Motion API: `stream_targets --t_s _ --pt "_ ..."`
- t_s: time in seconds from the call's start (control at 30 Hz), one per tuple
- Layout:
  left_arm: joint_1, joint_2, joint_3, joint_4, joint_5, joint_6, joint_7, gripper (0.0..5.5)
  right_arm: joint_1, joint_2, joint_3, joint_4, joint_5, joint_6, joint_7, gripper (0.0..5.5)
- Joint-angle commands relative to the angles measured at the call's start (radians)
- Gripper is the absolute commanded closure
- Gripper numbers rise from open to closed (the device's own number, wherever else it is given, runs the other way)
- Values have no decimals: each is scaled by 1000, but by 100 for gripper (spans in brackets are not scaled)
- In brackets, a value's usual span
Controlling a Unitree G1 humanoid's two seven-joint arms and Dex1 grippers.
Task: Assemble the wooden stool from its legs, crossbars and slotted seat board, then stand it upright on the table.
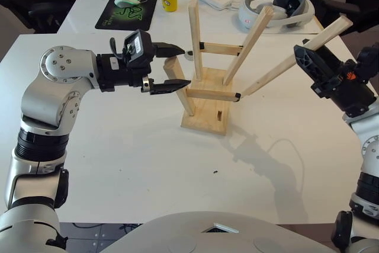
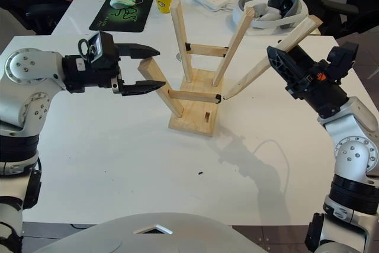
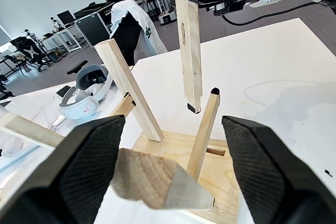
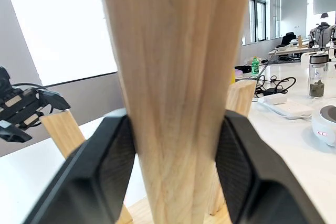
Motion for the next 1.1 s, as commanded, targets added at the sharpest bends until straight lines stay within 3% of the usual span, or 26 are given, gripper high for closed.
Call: stream_targets --t_s 0.03,0.2,0.63,1.1 --pt "-12 11 5 44 -13 38 -24 208 60 46 31 -39 -19 -35 51 342" --pt "-53 3 18 84 -42 60 -43 208 110 51 78 -33 -55 -52 135 342" --pt "-120 -17 18 161 -54 81 -84 208 -2 46 183 49 -167 -139 271 342" --pt "-161 -17 20 214 -36 76 -124 208 108 -92 247 108 -352 -296 465 343"
